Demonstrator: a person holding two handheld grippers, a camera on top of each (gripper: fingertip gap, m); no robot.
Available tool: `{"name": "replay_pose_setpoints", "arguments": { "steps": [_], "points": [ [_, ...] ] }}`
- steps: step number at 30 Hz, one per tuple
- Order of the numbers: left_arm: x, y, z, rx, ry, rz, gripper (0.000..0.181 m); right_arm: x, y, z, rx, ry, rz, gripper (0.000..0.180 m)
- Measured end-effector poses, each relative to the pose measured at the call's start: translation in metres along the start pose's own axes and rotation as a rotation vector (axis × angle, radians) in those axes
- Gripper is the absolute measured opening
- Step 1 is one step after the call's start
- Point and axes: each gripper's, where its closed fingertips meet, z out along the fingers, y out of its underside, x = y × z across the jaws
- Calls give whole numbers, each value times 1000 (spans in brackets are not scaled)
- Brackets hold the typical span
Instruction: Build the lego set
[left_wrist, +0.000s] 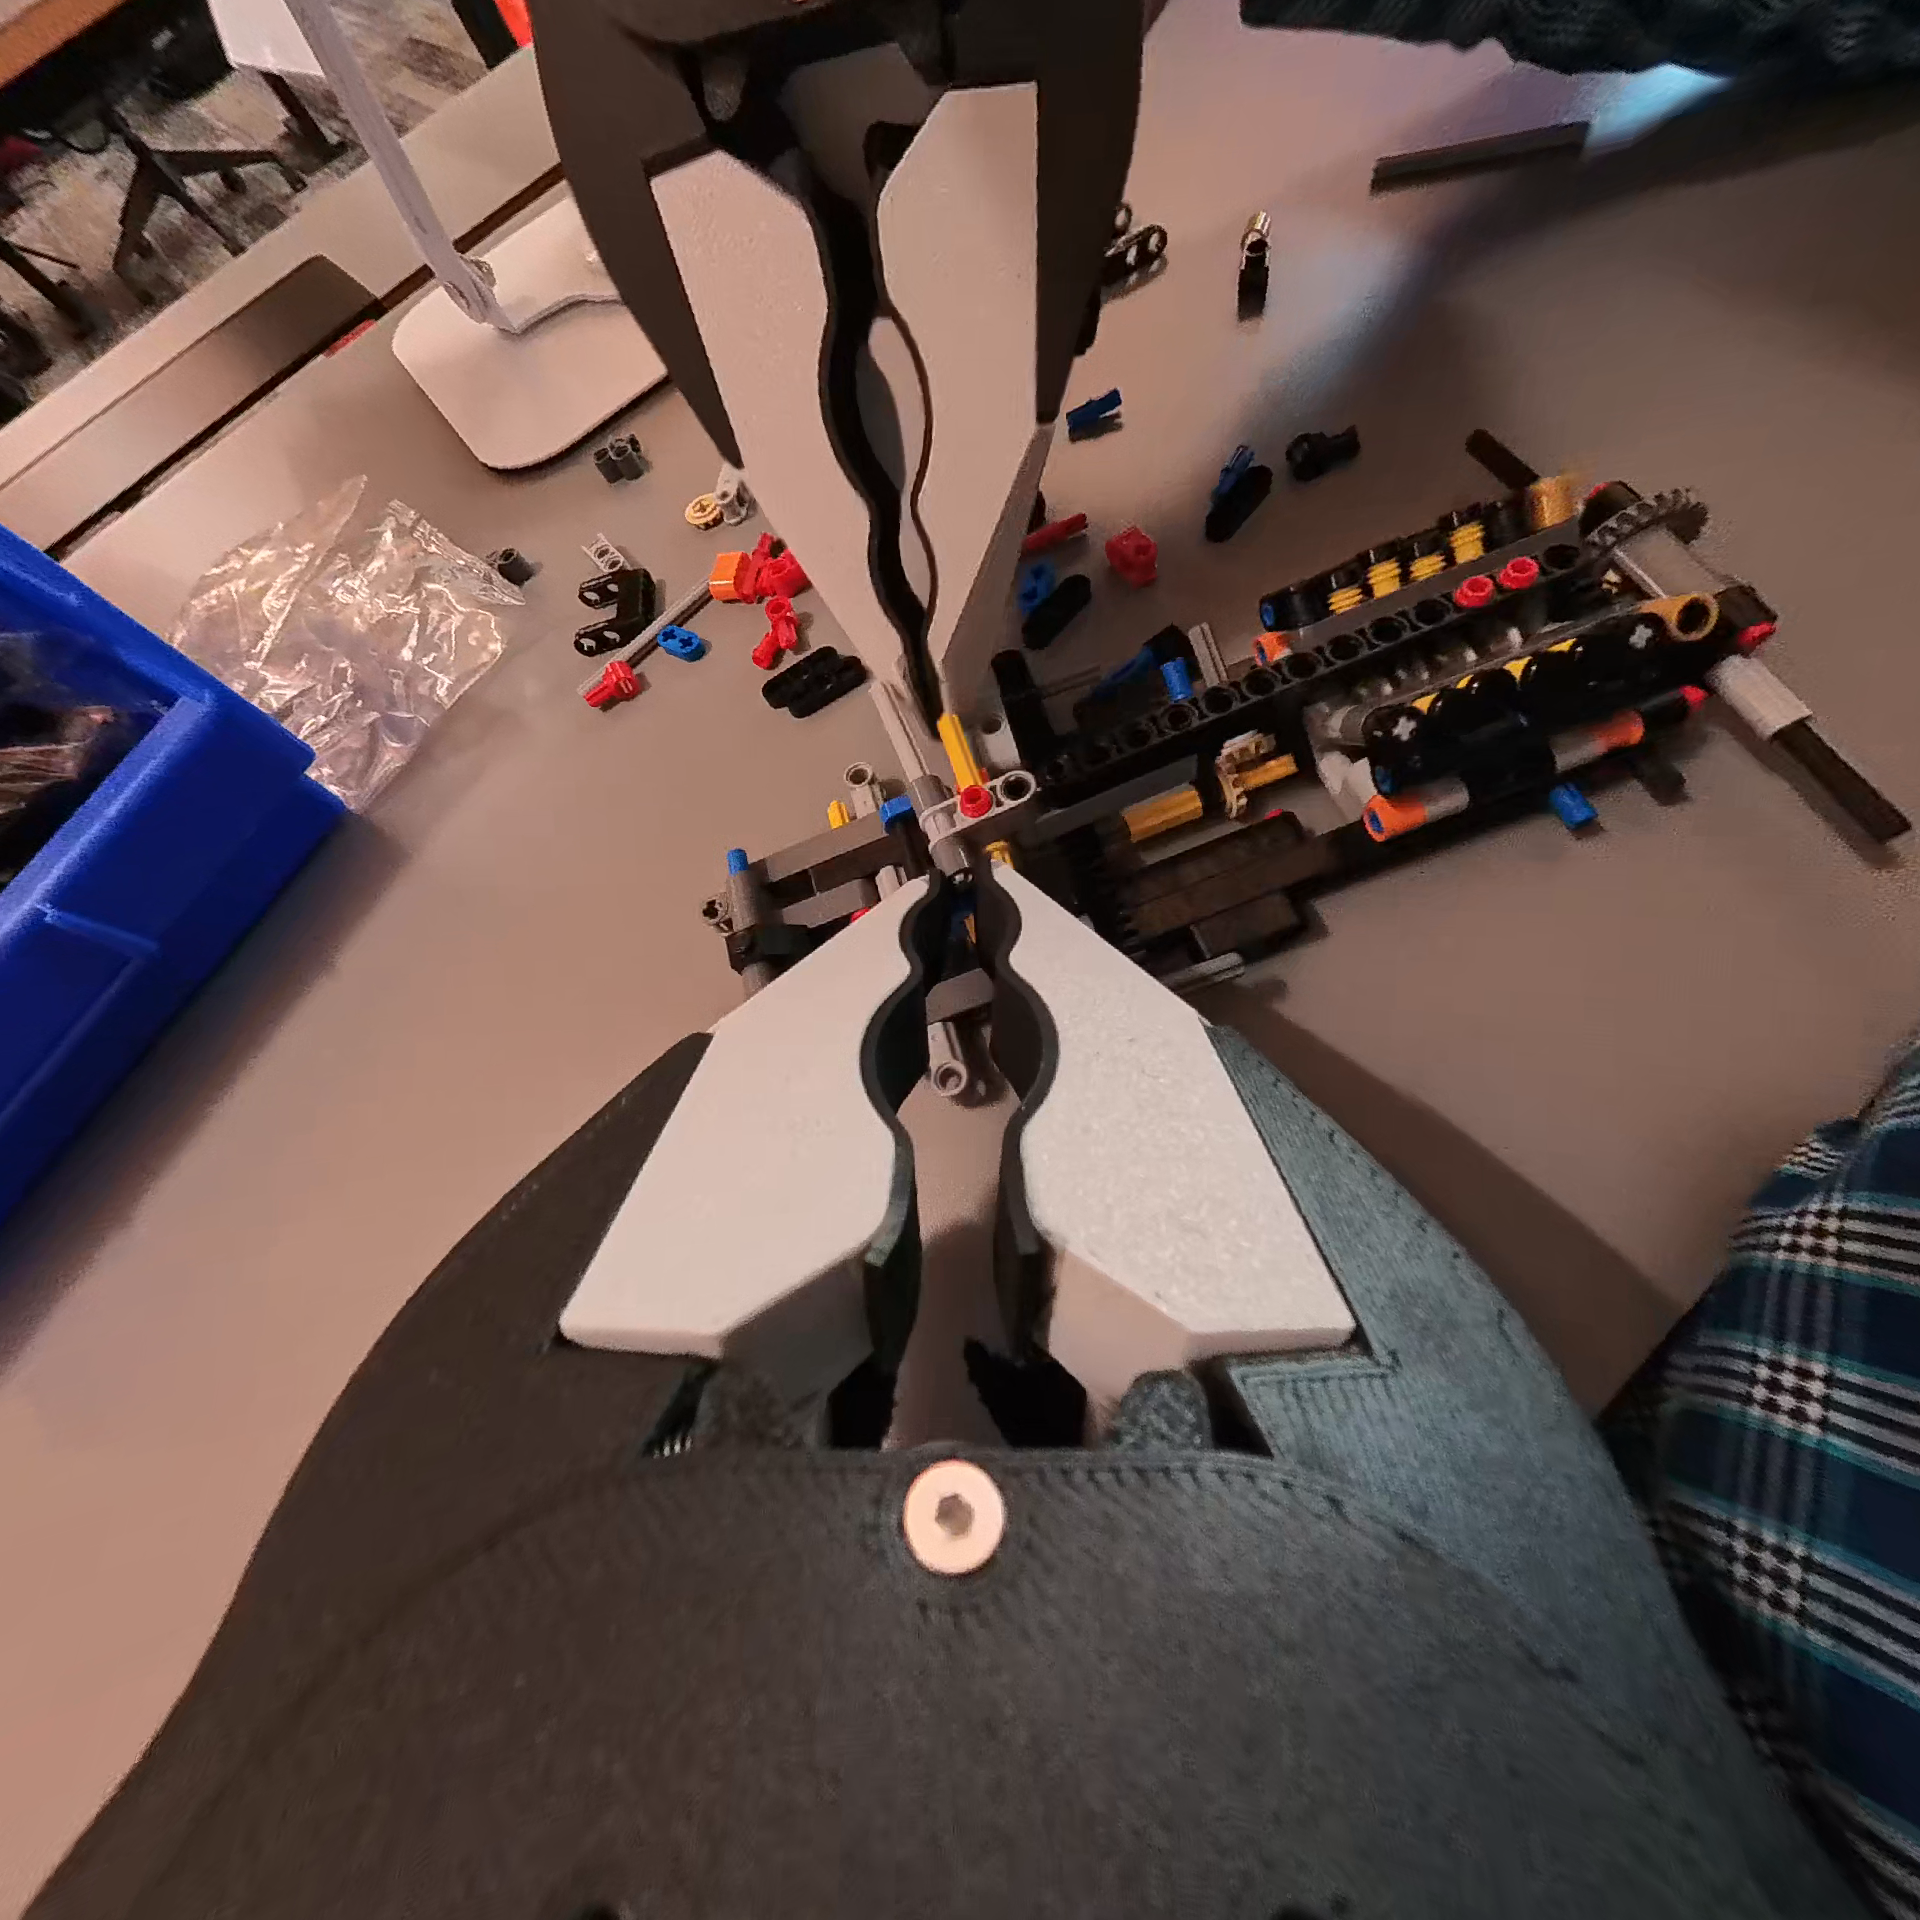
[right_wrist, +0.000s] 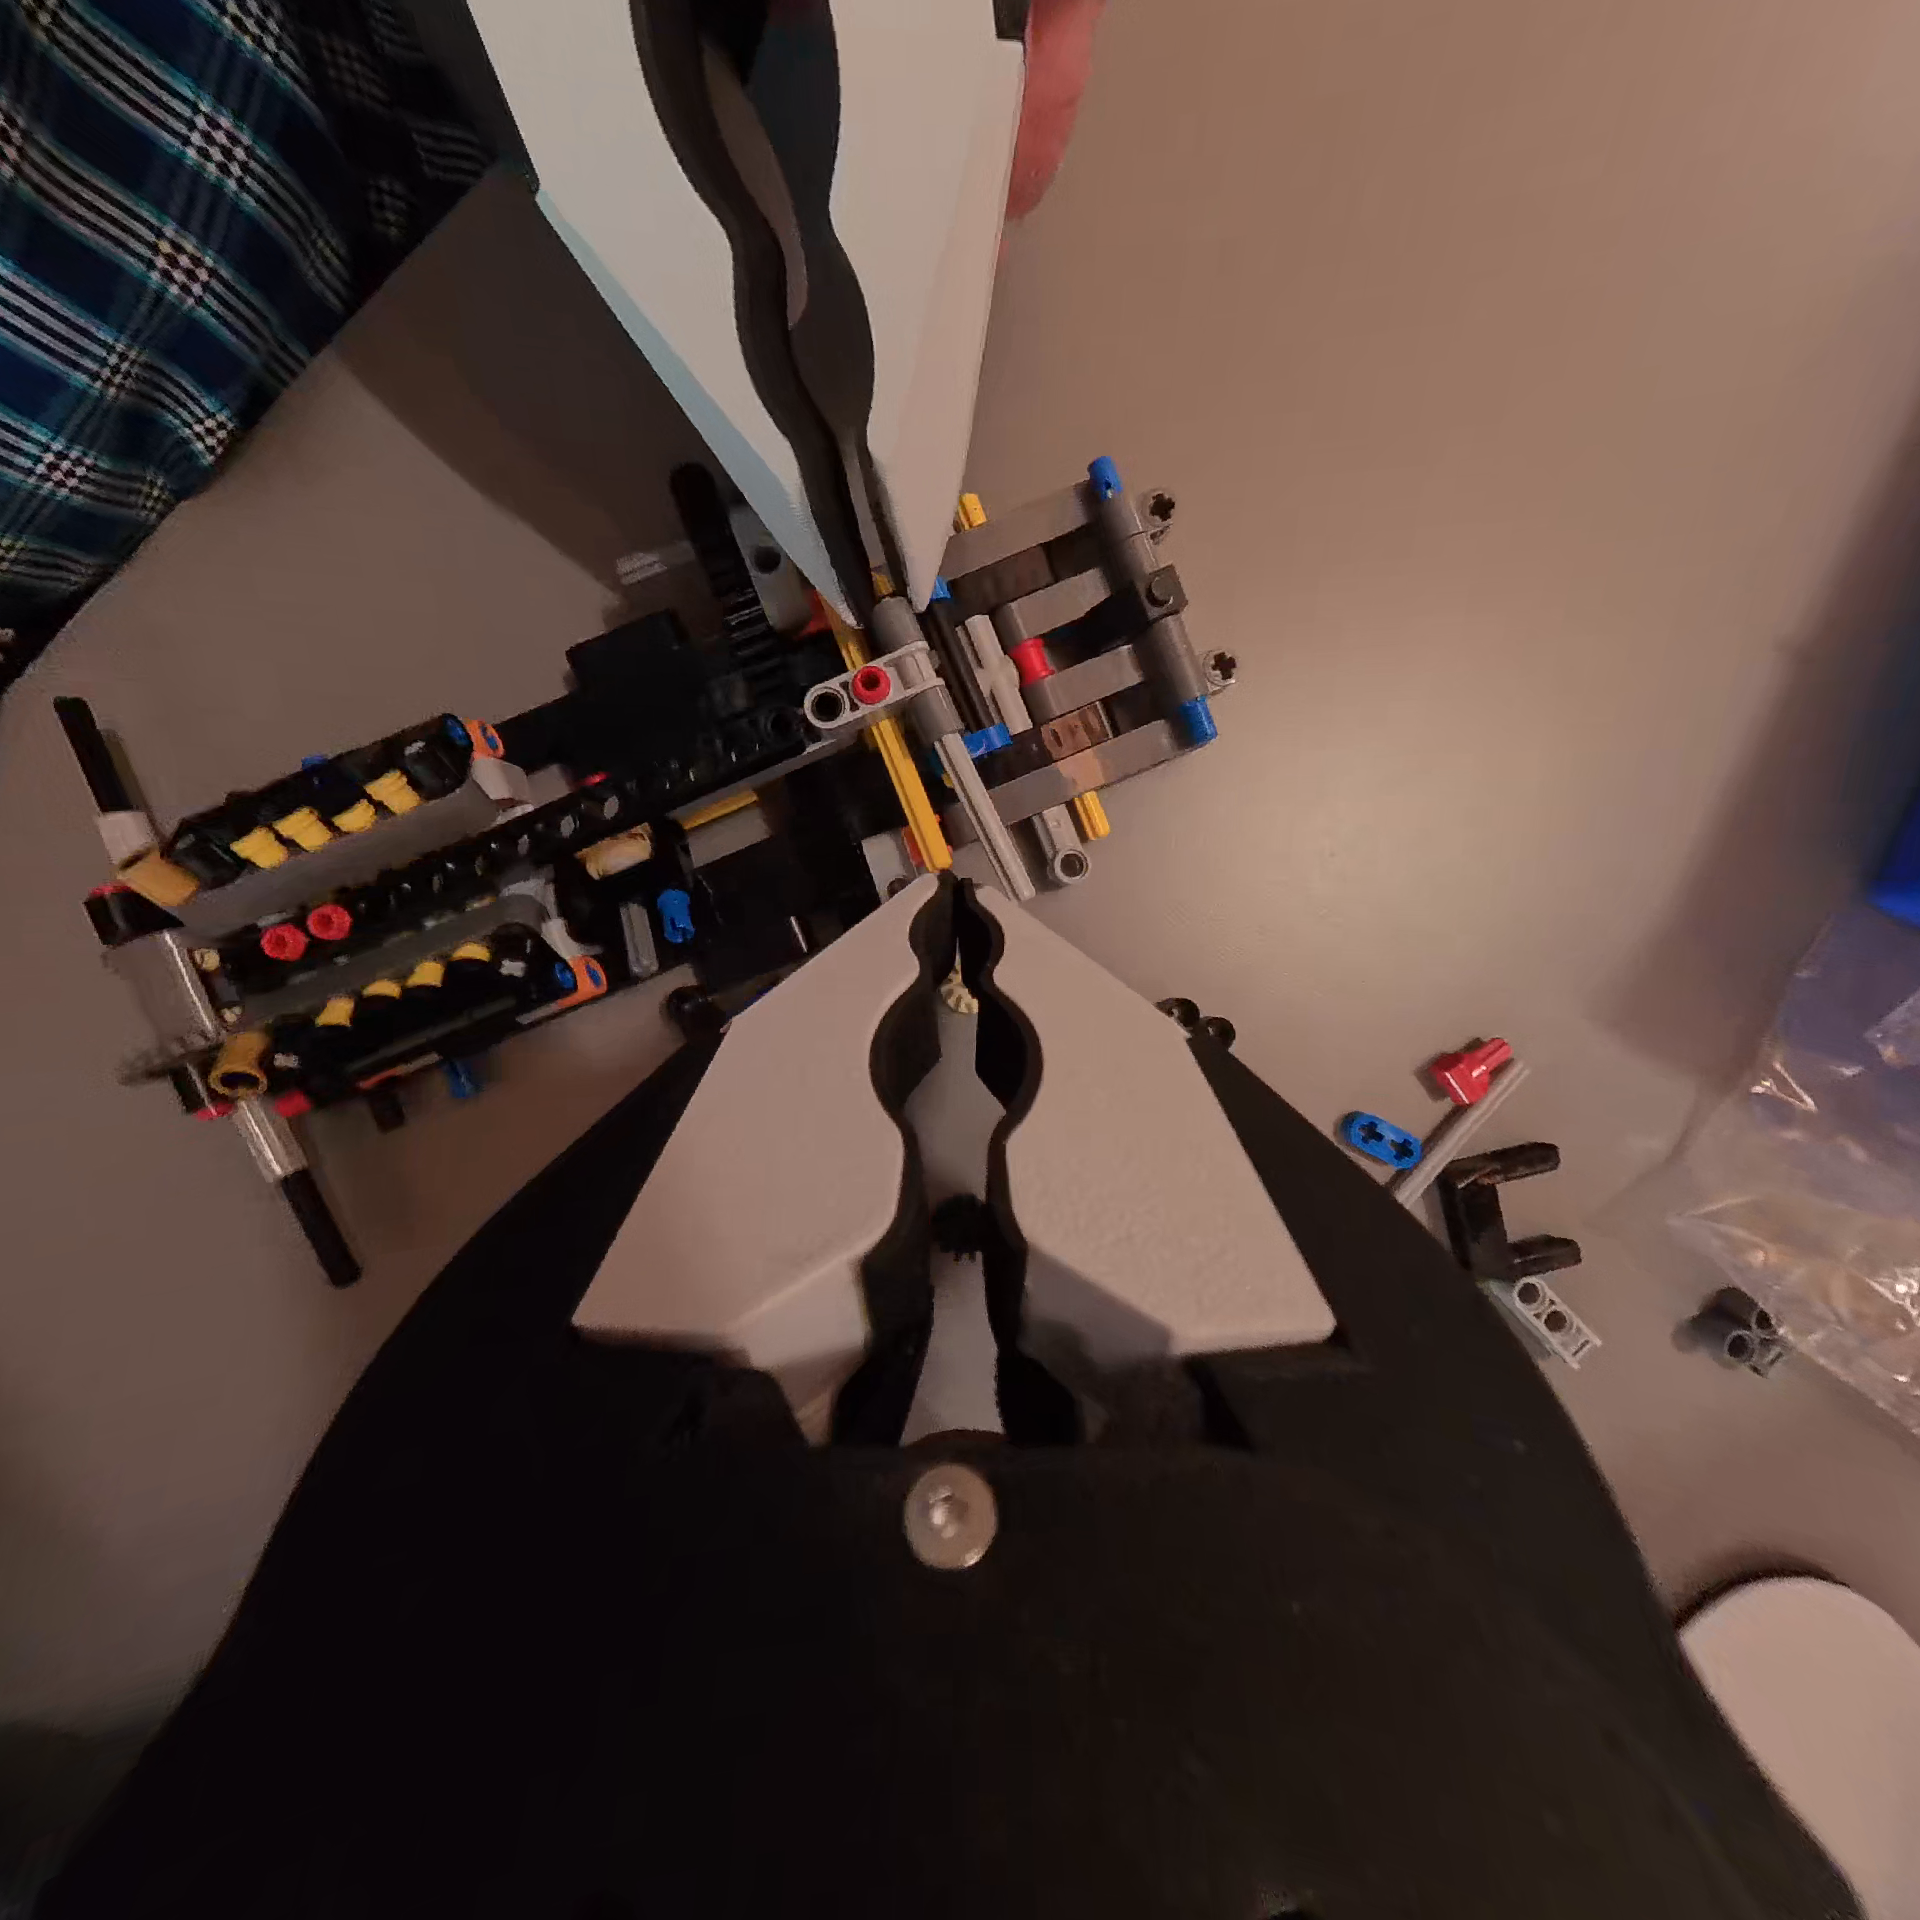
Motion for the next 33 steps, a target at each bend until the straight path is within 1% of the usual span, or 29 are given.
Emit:
{"name": "replay_pose_setpoints", "arguments": {
  "steps": [1, 2, 4, 6, 8, 9, 10, 12, 13, 14, 16, 17, 18, 19, 20, 21, 22, 24, 26, 28, 30, 31, 33],
  "points": [
    [0, 0, 0, 0, 3, -5, 1, 1, 0, -2, 1, 0, 14, 0],
    [1, -1, 1, 0, 6, -5, 1, 3, 2, -4, 4, -9, 44, 0],
    [3, -2, 2, -1, 13, 1, 0, 11, 13, -8, -36, 26, 74, 0],
    [4, -3, 3, 0, 19, -4, 0, 10, 10, -14, -17, 22, 84, 4],
    [3, -7, 2, 25, 12, -13, 0, 13, 9, -24, -28, 45, 115, 17],
    [4, -9, 2, 39, 16, -18, 0, 16, 10, -30, -31, 64, 155, 31],
    [4, -11, 0, 51, 22, -26, 0, 18, 8, -36, -12, 70, 209, 38],
    [4, -16, -5, 94, 52, -78, 6, 13, -6, -44, 80, 45, 317, 42],
    [4, -20, -10, 122, 72, -93, 6, 9, -9, -43, 76, 60, 363, 44],
    [2, -21, -13, 133, 70, -86, 6, 10, -10, -41, 49, 112, 409, 46],
    [-10, -24, -19, 148, 56, -56, 9, 0, -24, -35, 79, 129, 509, 57],
    [-17, -24, -21, 148, 55, -45, 9, -5, -25, -30, 58, 150, 558, 65],
    [-19, -22, -20, 131, 89, -41, 11, -5, -20, -25, 22, 199, 600, 75],
    [-17, -17, -17, 99, 145, -43, 14, -6, -19, -21, 25, 217, 639, 80],
    [-14, -12, -14, 70, 189, -36, 19, -9, -23, -16, 60, 212, 683, 80],
    [-16, -9, -10, 57, 189, -8, 20, -7, -23, -14, 83, 239, 724, 80],
    [-19, -5, -6, 49, 173, 20, 20, -4, -20, -13, 93, 283, 749, 75],
    [-15, -1, 0, 25, 206, 35, 19, 0, -17, -11, 122, 341, 779, 64],
    [-18, 3, 4, 6, 199, 70, 17, 1, -12, -8, 103, 385, 788, 61],
    [-19, 8, 8, -18, 210, 94, 16, -2, -13, -2, 100, 381, 799, 61],
    [-16, 9, 11, -16, 221, 104, 16, 0, -12, -1, 82, 416, 785, 50],
    [-11, 10, 12, -22, 240, 116, 13, -1, -10, 0, 63, 431, 781, 50],
    [-9, 12, 15, -40, 220, 159, 11, -2, -10, 1, 59, 452, 789, 52]
  ]
}}
